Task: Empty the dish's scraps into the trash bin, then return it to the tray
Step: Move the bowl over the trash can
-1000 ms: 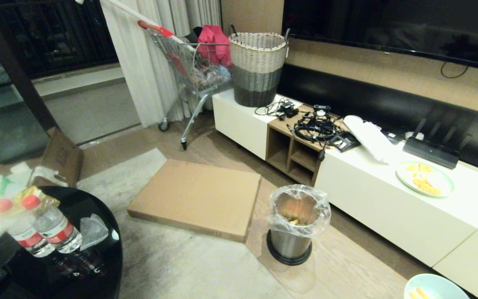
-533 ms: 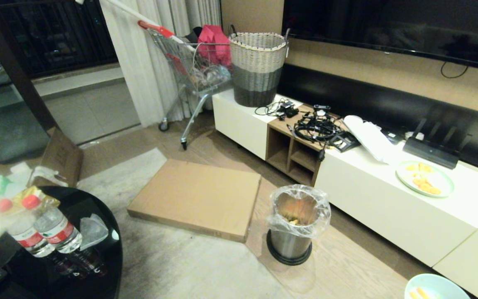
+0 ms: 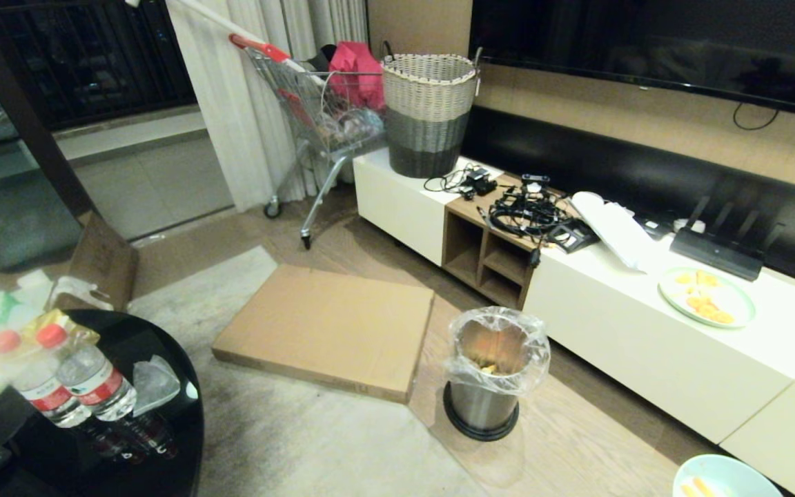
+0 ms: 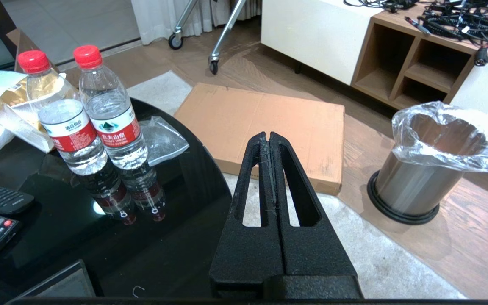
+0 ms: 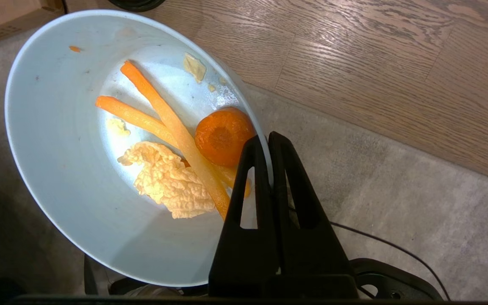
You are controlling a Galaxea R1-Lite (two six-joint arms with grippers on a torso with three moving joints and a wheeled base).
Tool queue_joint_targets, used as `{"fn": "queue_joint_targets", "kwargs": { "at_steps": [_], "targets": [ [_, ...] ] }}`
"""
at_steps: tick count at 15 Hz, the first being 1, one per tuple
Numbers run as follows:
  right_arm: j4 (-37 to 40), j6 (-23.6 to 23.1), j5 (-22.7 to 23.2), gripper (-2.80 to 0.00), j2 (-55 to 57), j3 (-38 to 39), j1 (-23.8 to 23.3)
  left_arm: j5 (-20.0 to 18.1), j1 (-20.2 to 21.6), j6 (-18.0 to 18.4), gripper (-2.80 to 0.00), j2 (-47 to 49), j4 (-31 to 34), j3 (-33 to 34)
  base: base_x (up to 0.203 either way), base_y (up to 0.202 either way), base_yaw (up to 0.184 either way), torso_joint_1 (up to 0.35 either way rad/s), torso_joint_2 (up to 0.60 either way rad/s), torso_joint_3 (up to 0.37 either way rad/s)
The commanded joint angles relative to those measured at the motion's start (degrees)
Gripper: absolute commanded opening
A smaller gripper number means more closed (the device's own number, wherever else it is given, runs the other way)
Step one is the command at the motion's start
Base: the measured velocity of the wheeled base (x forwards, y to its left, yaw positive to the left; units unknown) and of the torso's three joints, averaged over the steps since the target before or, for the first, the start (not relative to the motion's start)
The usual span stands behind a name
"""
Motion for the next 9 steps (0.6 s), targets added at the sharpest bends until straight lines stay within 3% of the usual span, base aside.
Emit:
{"fn": "queue_joint_targets", "kwargs": {
  "at_steps": [1, 9],
  "targets": [
    [-0.1, -0.1, -0.1, -2.8, 0.1, 0.0, 0.0, 0.0, 0.0, 0.0, -2.8, 0.0, 0.0, 0.0, 0.0, 0.0, 0.0, 0.0, 0.0, 0.0],
    [0.5, -0.1, 0.0, -2.8, 0.3, 0.0, 0.0, -0.2, 0.0, -0.1, -2.8, 0.0, 0.1, 0.0, 0.0, 0.0, 0.0, 0.0, 0.0, 0.0]
  ]
}}
